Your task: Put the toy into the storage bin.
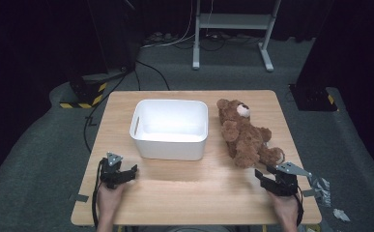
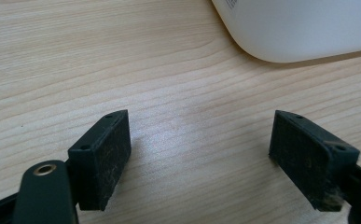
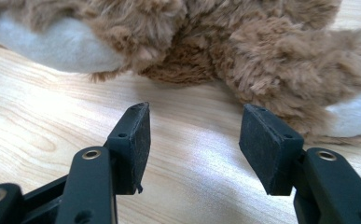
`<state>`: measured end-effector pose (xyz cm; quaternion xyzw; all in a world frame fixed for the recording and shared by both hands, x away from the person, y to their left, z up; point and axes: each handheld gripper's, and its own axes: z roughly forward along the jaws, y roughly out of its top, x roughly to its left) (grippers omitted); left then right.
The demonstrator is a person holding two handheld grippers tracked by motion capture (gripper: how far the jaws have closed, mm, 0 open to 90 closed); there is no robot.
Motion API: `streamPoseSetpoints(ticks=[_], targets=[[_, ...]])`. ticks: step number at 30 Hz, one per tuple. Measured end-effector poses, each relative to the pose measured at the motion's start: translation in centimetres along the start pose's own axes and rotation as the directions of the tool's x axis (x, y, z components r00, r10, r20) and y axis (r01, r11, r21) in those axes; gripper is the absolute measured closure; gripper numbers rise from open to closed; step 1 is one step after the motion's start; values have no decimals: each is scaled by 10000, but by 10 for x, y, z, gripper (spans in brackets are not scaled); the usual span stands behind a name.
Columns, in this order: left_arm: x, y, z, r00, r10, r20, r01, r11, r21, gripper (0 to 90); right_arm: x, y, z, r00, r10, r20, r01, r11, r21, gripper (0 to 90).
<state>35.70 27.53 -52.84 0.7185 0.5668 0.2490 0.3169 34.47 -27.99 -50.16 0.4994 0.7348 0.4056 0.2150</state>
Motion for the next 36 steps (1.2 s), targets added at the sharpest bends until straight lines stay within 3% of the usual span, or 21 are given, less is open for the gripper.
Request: streamPoseSetpoints(ticks=[4,7,9,18,21,27,36], targets=[[0,0,0,10000,3,-7,-3,10000,-4,205,0,0,0,9998,175,16,-175,9998,-114,430],[1,0,0,9999,-112,-84,111,9999,-33,199,-1,3,-3,9992,248,328,-243,9996,-166,387],[1,0,0,9999,-110,-94,110,9999,-34,199,-3,6,-7,9982,570,204,-566,9982,-218,368],[0,0,0,9999,-119,-63,119,9999,-58,205,-4,13,-14,9985,505,226,-493,9976,-477,311],[0,0,0,9999,-92,-58,91,9999,-59,205,-2,16,-15,9975,678,219,-656,9939,-889,280],[0,0,0,9999,-135,-60,135,9999,-54,206,-5,21,-18,9965,840,14,-834,9916,-989,271],[0,0,0,9999,-136,-63,136,9999,-64,207,-2,37,-15,9986,528,1,-525,9928,-1076,268]])
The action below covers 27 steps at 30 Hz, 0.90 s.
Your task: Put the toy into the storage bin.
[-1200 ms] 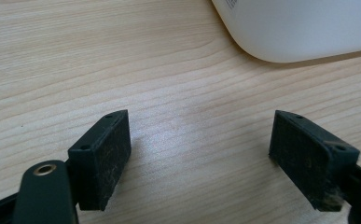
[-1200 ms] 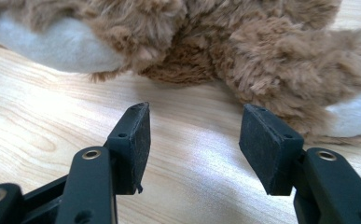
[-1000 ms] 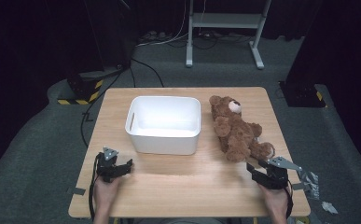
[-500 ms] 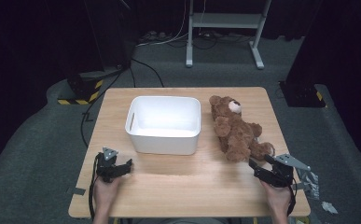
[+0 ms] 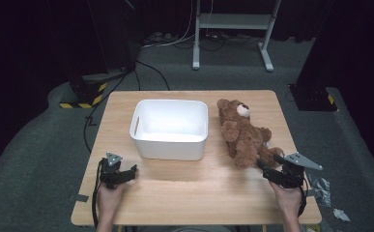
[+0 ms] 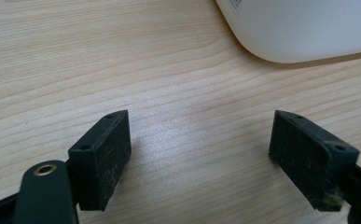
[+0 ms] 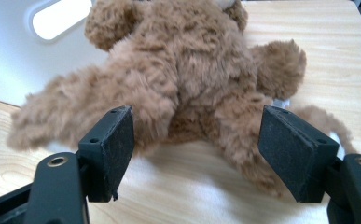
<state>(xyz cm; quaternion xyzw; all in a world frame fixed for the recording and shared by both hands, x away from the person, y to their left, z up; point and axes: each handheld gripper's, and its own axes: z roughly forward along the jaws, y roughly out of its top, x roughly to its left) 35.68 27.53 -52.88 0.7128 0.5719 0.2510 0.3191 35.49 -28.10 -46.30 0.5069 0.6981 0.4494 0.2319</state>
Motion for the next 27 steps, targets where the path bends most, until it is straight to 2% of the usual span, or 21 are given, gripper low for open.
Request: streamPoseSetpoints(ticks=[7,12,20,27], targets=[[0,0,0,10000,1,11,-1,10000,-6,209,4,13,3,9998,-176,-106,175,9998,-113,262],[0,0,0,10000,10,10,-10,10000,3,210,5,18,9,9995,146,-297,-150,9998,-157,266],[0,0,0,10000,0,13,0,10000,-7,210,6,27,15,9995,-103,-283,98,9998,-187,271],[0,0,0,10000,-7,15,8,10000,-11,210,4,37,19,9993,-125,-344,120,9998,-144,284]])
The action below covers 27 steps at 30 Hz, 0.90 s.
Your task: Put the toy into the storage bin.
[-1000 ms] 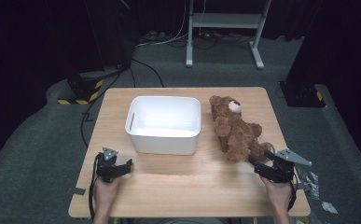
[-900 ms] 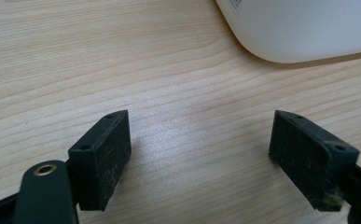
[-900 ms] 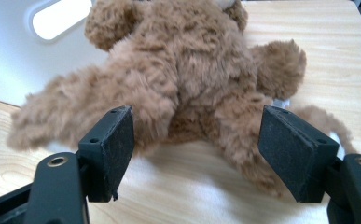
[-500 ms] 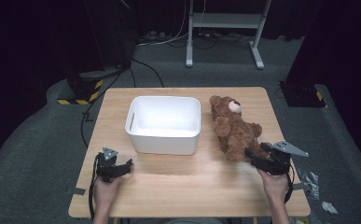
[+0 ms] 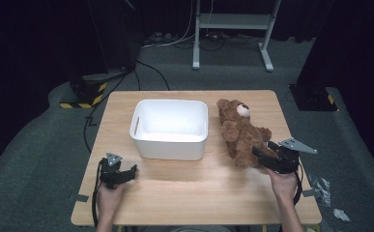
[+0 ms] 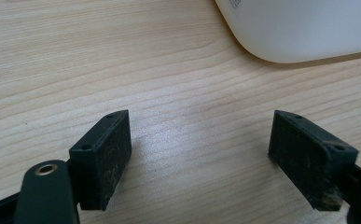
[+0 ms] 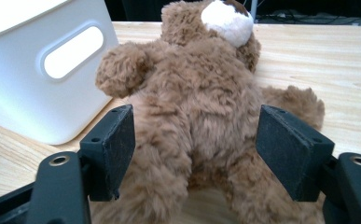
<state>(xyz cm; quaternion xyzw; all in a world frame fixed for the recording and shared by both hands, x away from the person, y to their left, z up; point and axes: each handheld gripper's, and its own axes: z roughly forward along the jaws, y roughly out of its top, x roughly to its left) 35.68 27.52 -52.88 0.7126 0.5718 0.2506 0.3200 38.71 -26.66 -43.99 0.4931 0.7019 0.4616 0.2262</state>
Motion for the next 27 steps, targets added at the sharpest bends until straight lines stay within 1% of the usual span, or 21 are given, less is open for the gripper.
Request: streamPoseSetpoints(ticks=[6,9,14,19,21,22,27], targets=[[0,0,0,10000,63,3,-63,10000,51,210,1,8,6,9999,-163,-37,163,9999,58,286],[0,0,0,10000,61,4,-61,10000,50,210,1,9,7,9998,-170,-80,171,9998,62,287],[0,0,0,10000,58,1,-58,10000,48,210,1,15,8,9990,174,-405,-175,9998,-24,296],[0,0,0,10000,-3,1,3,10000,-3,210,1,21,12,9990,169,-426,-170,9999,-30,298],[0,0,0,10000,9,-1,-9,10000,7,210,2,23,13,9993,195,-323,-194,9998,13,286],[0,0,0,10000,13,-4,-13,10000,11,210,2,26,15,9996,213,-198,-215,9997,-63,276],[0,0,0,10000,15,-5,-15,10000,12,210,3,30,17,9994,257,-213,-259,9996,-101,267]])
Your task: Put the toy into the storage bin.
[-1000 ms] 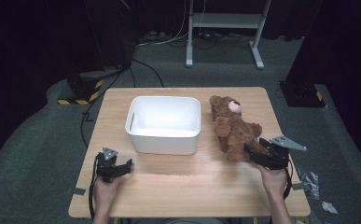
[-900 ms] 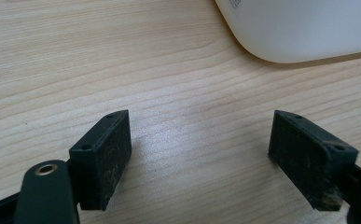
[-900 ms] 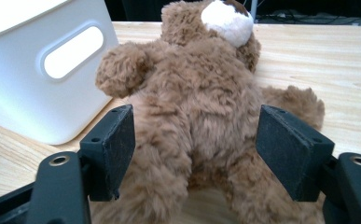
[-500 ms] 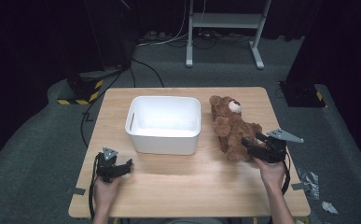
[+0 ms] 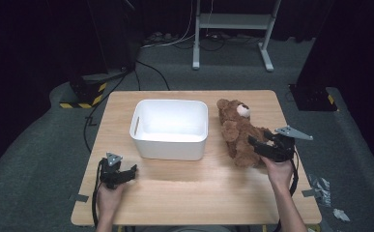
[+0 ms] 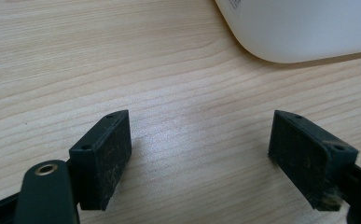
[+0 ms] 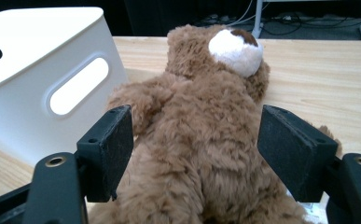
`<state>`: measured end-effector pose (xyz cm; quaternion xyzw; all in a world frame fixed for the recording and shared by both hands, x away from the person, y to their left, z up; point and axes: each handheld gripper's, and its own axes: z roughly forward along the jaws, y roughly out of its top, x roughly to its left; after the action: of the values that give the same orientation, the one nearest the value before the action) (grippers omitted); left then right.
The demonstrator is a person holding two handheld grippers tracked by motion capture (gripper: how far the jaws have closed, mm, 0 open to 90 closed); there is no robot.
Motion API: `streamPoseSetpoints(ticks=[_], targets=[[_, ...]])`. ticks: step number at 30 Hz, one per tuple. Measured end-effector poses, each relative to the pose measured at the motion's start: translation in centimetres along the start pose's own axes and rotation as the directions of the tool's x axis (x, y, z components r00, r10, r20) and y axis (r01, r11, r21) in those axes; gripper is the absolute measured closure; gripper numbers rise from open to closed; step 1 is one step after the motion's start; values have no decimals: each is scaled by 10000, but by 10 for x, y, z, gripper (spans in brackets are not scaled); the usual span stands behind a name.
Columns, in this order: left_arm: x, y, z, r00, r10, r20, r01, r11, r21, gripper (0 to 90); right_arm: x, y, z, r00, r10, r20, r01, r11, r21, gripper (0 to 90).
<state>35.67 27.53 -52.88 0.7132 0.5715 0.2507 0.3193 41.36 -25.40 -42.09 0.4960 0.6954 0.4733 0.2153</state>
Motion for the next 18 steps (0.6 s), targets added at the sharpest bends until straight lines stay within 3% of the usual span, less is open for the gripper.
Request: streamPoseSetpoints(ticks=[18], targets=[[0,0,0,10000,5,16,-5,10000,4,212,-4,19,21,10000,58,-46,-55,9985,543,213]])
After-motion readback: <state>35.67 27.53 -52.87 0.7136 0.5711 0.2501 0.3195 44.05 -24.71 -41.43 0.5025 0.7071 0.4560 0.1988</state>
